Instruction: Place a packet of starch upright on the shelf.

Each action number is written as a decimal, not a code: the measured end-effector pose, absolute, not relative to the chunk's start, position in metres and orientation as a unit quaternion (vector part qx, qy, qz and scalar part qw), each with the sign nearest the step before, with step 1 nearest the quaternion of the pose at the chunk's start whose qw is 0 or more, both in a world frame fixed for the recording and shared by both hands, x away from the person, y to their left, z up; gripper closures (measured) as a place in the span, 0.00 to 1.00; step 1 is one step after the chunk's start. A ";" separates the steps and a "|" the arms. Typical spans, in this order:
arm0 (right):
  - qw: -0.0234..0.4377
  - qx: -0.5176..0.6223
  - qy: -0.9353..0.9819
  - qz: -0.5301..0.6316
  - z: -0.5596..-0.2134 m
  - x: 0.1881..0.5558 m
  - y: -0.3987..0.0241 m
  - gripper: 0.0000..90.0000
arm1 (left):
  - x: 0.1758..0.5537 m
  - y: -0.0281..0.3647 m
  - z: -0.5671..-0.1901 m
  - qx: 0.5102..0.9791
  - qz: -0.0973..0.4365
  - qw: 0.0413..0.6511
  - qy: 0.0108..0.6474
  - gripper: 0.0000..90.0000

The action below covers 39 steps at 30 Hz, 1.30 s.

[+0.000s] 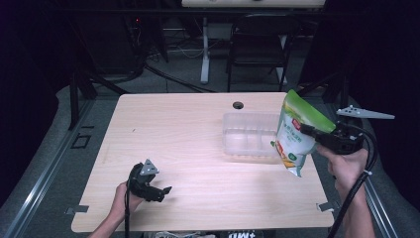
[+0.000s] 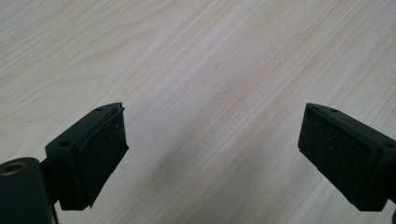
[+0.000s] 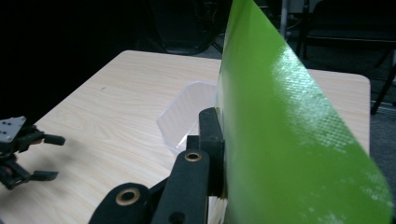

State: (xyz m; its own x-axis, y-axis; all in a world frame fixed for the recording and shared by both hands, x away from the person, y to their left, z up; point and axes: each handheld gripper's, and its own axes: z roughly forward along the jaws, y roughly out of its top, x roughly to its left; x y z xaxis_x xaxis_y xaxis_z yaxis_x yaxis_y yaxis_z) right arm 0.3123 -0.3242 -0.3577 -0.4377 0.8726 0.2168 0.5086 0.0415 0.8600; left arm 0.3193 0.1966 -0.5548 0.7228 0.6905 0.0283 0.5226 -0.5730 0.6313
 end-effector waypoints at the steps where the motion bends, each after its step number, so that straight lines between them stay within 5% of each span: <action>1: 0.189 0.497 0.696 0.483 -0.357 0.314 -0.325 1.00 | 0.319 0.197 -0.555 0.876 0.137 0.306 0.346 0.08; 39: 0.237 0.566 0.680 0.403 -0.405 0.409 -0.283 1.00 | 0.320 0.197 -0.555 0.877 0.134 0.307 0.345 0.09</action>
State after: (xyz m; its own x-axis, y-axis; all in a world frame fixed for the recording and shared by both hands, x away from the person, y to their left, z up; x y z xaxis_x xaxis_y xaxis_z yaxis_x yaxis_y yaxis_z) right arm 0.4092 -0.2833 -0.4053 -0.2485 0.9594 0.1337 0.5784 0.0362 0.8149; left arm 0.3196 0.1967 -0.5553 0.7255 0.6878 0.0221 0.5235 -0.5724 0.6311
